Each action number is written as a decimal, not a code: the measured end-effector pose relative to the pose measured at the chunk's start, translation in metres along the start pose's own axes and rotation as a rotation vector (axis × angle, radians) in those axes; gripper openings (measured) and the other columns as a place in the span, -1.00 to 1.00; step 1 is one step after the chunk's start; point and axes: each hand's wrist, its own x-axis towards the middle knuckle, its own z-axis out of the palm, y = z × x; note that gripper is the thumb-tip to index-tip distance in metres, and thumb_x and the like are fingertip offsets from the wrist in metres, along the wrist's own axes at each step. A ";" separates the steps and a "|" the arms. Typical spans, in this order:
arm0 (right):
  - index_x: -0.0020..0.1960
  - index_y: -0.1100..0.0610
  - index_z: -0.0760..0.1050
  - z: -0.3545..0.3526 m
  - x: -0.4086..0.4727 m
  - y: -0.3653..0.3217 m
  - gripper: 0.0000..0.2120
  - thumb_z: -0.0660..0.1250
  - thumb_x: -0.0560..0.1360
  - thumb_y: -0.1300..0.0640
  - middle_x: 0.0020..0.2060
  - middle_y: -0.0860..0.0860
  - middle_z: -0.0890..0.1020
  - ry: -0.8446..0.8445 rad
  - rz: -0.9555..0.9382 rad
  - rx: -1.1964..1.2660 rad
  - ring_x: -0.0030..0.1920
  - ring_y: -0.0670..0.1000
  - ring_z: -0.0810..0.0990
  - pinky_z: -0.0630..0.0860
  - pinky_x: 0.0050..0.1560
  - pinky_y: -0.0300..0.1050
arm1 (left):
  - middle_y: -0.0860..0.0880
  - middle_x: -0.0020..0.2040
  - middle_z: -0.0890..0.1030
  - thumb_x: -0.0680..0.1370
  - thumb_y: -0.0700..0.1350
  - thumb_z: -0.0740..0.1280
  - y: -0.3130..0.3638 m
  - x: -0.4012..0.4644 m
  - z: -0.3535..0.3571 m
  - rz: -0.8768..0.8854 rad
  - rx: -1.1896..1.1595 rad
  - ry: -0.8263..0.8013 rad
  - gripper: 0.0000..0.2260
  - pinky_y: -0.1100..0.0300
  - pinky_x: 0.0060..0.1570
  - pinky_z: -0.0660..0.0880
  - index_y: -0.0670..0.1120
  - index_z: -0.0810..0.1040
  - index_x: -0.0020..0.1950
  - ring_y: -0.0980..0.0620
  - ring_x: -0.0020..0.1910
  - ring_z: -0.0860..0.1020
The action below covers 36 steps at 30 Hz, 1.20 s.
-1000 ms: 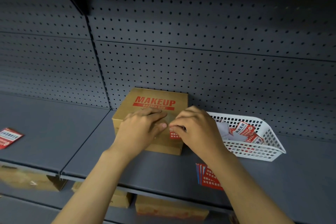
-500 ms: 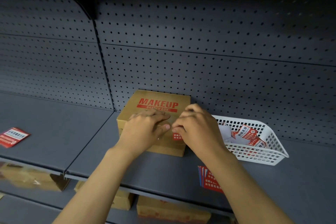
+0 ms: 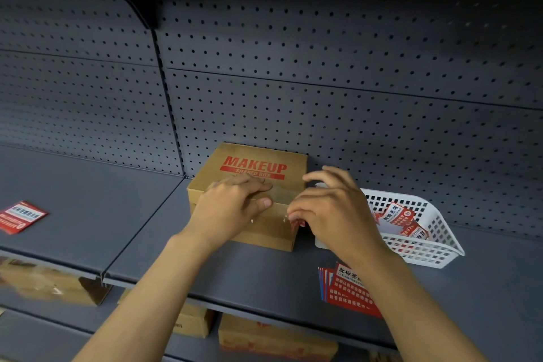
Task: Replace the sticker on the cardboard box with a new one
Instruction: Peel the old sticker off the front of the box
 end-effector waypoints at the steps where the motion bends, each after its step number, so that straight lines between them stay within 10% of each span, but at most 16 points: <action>1: -0.27 -0.09 0.71 -0.003 -0.001 0.002 -0.93 0.48 0.38 0.03 -0.26 -0.18 0.75 0.001 -0.001 0.016 0.11 0.05 0.64 0.45 0.22 0.07 | 0.18 0.28 0.61 0.55 0.23 0.28 -0.001 0.000 0.000 0.003 0.001 0.002 -0.64 0.02 0.25 0.46 0.17 0.58 0.31 0.07 0.30 0.55; 7: 0.25 -0.12 0.60 -0.002 0.003 0.003 -0.44 0.55 0.32 0.25 0.07 -0.11 0.69 -0.116 0.003 0.096 0.25 0.03 0.47 0.50 0.09 -0.01 | 0.15 0.23 0.63 0.52 0.30 0.15 0.003 -0.002 0.000 0.018 0.015 0.010 -0.53 0.00 0.19 0.49 0.12 0.60 0.28 0.02 0.26 0.58; 14: -0.24 -0.08 0.69 0.003 0.010 0.008 -0.83 0.62 0.23 0.10 0.06 -0.07 0.67 -0.278 -0.016 0.002 0.23 0.12 0.56 0.56 -0.01 0.11 | 0.16 0.29 0.60 0.58 0.19 0.30 0.002 -0.003 0.001 0.011 -0.001 0.023 -0.66 0.02 0.25 0.46 0.15 0.57 0.32 0.05 0.31 0.54; 23: -0.20 -0.17 0.72 -0.020 0.002 0.018 -0.84 0.62 0.26 0.04 -0.02 -0.16 0.68 -0.279 -0.097 -0.090 0.18 0.10 0.58 0.31 0.21 -0.07 | 0.18 0.30 0.59 0.57 0.19 0.30 0.002 -0.001 0.000 0.001 0.013 0.027 -0.67 0.10 0.22 0.42 0.17 0.57 0.31 0.08 0.32 0.52; 36: -0.22 -0.13 0.74 -0.037 -0.015 0.024 -0.70 0.68 0.18 0.20 -0.10 -0.10 0.72 -0.248 -0.123 -0.135 0.04 0.11 0.66 0.52 -0.08 -0.04 | 0.21 0.34 0.55 0.59 0.18 0.29 0.004 -0.004 -0.003 -0.021 -0.015 -0.003 -0.67 0.20 0.10 0.38 0.20 0.54 0.34 0.11 0.36 0.47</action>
